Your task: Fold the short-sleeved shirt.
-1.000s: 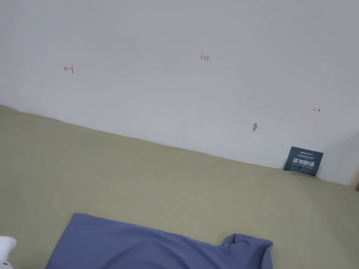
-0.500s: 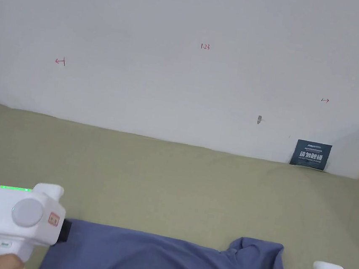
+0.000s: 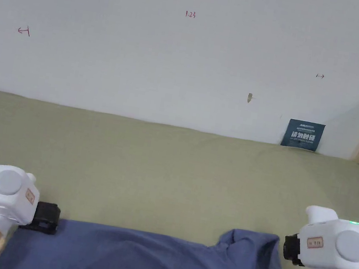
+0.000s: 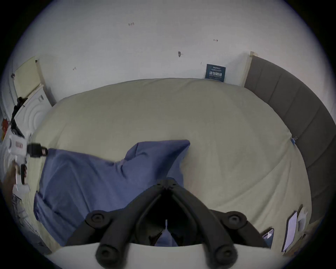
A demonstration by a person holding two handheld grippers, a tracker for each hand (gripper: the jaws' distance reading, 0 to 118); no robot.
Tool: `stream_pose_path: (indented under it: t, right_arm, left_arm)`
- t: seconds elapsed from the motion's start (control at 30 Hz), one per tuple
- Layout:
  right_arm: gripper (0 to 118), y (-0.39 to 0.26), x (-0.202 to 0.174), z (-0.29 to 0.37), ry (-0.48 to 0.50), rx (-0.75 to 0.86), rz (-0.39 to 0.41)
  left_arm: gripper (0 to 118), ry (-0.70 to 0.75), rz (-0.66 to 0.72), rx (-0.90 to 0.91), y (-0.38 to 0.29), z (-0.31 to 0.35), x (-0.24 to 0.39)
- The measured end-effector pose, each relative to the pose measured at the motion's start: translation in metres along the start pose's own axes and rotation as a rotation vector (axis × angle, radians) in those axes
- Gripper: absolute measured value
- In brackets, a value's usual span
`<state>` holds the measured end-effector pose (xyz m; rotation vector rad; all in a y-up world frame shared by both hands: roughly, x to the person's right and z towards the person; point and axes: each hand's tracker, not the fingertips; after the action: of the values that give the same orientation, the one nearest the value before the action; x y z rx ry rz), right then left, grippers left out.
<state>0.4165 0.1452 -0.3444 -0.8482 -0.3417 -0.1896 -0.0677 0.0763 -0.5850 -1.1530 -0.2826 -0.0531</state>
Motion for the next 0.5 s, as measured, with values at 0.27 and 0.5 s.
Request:
stream_pose_path:
  t: [0.27, 0.5]
  right_arm:
    - [111, 0.027, 0.017, -0.070, 0.007, -0.121, -0.125]
    - [105, 0.029, 0.012, -0.099, -0.121, -0.208, -0.094]
  left_arm:
    - [3, 0.030, -0.076, 0.110, -0.005, 0.009, -0.001]
    - [3, 0.078, -0.149, 0.084, -0.018, 0.019, 0.023]
